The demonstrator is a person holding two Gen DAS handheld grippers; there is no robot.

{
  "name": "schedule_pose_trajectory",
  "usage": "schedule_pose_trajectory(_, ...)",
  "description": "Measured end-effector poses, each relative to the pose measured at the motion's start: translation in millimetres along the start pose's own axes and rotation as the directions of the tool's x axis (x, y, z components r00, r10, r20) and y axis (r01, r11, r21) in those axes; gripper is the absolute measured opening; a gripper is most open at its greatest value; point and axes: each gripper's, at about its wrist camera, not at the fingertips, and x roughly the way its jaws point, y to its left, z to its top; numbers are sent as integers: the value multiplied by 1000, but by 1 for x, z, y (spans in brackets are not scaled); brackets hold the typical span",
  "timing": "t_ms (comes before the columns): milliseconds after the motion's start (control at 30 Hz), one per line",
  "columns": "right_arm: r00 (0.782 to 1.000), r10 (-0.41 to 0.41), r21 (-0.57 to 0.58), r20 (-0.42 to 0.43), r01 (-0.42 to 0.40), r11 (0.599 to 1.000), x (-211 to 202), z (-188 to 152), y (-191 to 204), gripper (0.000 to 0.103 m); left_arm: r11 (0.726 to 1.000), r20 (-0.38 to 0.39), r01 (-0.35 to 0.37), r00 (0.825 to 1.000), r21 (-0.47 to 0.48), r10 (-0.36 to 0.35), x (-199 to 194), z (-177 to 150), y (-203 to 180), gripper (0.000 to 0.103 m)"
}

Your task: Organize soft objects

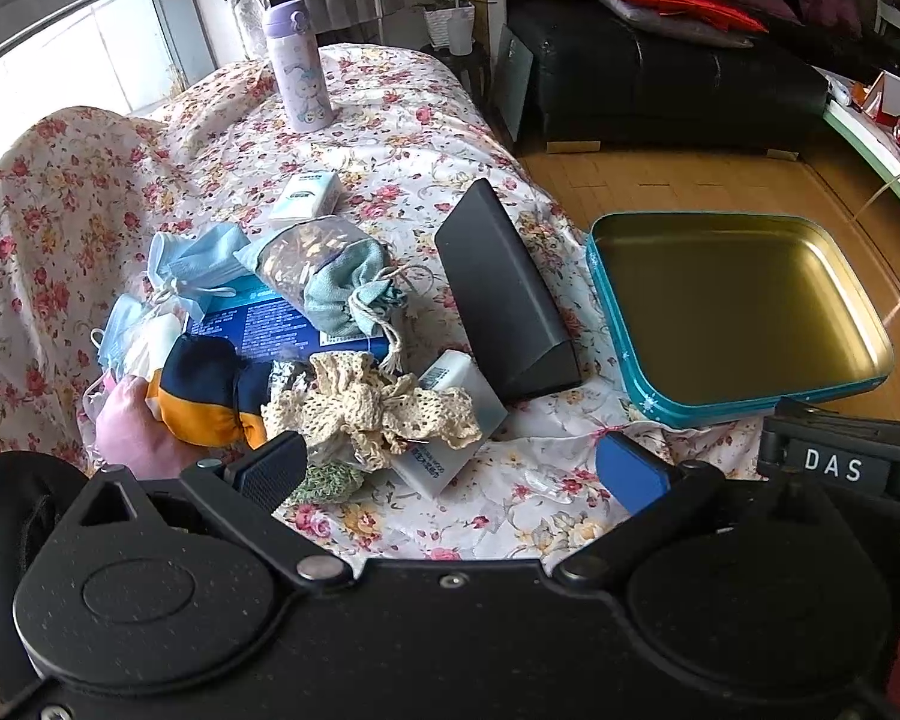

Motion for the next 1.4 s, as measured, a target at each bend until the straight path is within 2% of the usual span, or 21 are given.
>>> schedule_pose_trajectory(733,1000,4,-46,6,-3,999,-1,3,19,103,999,-11,1,1000,-51,-2,7,1,22,99)
schedule_pose_trajectory(933,997,42,-34,57,-40,999,-11,4,19,103,998,28,-5,1000,-61,6,1,5,35,99)
schedule_pose_trajectory(1167,980,86,-82,181,-72,994,-31,10,41,102,991,56,-71,995,-116,78,6,23,90,99)
schedule_pose_trajectory(1267,963,153,-119,222,-129,985,-38,13,57,102,981,78,-123,988,-147,135,10,37,122,99)
schedule_pose_trajectory(1400,935,275,-165,223,-242,956,-42,19,80,102,956,99,-205,968,-208,229,17,52,164,99)
